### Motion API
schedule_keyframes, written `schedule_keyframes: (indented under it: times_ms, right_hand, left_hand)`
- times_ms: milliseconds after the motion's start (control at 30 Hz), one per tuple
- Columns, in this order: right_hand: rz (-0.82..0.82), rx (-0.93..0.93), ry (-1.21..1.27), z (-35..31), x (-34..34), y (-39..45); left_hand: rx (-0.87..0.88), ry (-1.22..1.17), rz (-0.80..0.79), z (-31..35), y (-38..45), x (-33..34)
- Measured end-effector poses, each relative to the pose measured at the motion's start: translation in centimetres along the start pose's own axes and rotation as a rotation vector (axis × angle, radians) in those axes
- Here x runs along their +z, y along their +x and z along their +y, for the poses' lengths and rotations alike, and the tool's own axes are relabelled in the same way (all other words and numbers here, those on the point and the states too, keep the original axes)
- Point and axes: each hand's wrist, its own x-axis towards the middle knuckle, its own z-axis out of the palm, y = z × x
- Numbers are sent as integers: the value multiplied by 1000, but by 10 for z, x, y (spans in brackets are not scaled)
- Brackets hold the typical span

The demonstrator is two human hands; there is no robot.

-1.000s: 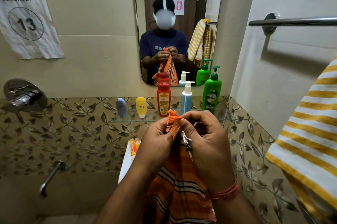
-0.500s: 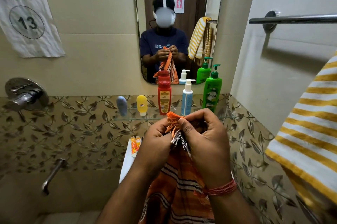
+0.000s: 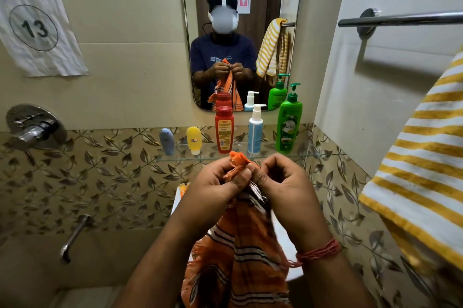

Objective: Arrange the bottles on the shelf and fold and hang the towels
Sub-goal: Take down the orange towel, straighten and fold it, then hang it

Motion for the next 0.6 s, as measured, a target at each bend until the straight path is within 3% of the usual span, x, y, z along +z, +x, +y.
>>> schedule_keyframes:
  times_ms: [200,333,433,600]
  right_hand:
    - [-217,44,126,4,-9,-10]
    - [-331,106,116,4,-15,-20]
    - [-277,69,-20,6,-20,-28]
    - [-80,-166,-351,0,-16,-43]
  left_hand:
    - [-61,56,36,5,-3,7]
    - [-115,-23,181,6,-4,4]
    - [-131,-72,223,8,-8,4]
    - [-136,-101,195,8,-19,11]
